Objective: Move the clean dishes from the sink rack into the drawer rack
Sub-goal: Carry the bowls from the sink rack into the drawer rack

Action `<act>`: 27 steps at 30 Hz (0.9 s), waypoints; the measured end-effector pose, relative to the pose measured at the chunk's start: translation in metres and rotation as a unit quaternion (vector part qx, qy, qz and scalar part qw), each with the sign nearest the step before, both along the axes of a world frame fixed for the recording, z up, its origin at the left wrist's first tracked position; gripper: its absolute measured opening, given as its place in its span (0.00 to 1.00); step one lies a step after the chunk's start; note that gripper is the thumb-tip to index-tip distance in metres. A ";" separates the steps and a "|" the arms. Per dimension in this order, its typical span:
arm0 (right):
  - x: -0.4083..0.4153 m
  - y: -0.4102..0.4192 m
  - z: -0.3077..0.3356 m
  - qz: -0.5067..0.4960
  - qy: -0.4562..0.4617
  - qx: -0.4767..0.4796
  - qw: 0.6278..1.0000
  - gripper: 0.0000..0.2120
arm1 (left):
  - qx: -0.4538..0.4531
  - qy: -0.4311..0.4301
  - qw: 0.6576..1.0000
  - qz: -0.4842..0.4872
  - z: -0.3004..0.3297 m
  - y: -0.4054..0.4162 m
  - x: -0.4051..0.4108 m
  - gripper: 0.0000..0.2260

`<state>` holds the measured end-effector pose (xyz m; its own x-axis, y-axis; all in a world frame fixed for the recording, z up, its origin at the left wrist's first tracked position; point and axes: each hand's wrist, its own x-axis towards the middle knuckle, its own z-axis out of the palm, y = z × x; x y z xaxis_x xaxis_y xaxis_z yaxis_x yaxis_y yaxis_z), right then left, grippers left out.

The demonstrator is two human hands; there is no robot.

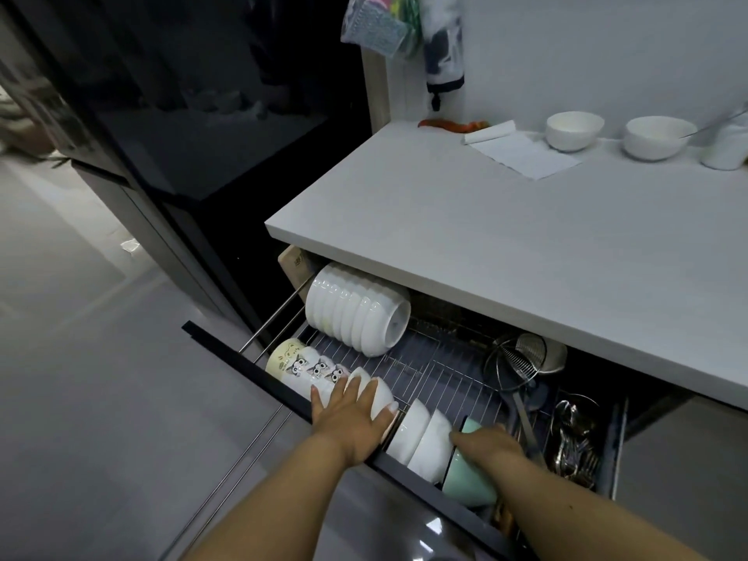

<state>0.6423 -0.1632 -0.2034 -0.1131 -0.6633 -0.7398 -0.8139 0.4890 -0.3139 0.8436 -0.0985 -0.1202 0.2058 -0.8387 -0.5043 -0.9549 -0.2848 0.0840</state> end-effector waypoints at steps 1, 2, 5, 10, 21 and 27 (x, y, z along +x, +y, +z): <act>0.003 0.000 -0.003 0.005 0.000 0.002 1.000 0.44 | 0.000 -0.003 1.000 -0.002 -0.001 0.000 0.000 0.30; 0.005 0.000 -0.004 0.009 -0.003 0.001 1.000 0.43 | 0.000 -0.008 1.000 -0.005 -0.001 0.000 0.000 0.30; 0.011 0.001 -0.011 0.011 -0.023 0.003 1.000 0.42 | -0.005 -0.025 1.000 -0.016 -0.003 0.003 -0.001 0.31; 0.017 0.008 -0.015 0.015 -0.050 0.020 0.998 0.44 | -0.013 -0.038 0.999 -0.030 -0.005 0.006 -0.001 0.30; 0.012 0.016 0.023 0.005 -0.069 -0.074 0.995 0.38 | -0.007 -0.009 0.999 -0.052 0.005 0.015 -0.003 0.30; 0.019 0.035 0.050 0.089 -0.118 -0.157 0.977 0.32 | 0.000 -0.011 0.998 -0.058 0.020 0.025 -0.006 0.33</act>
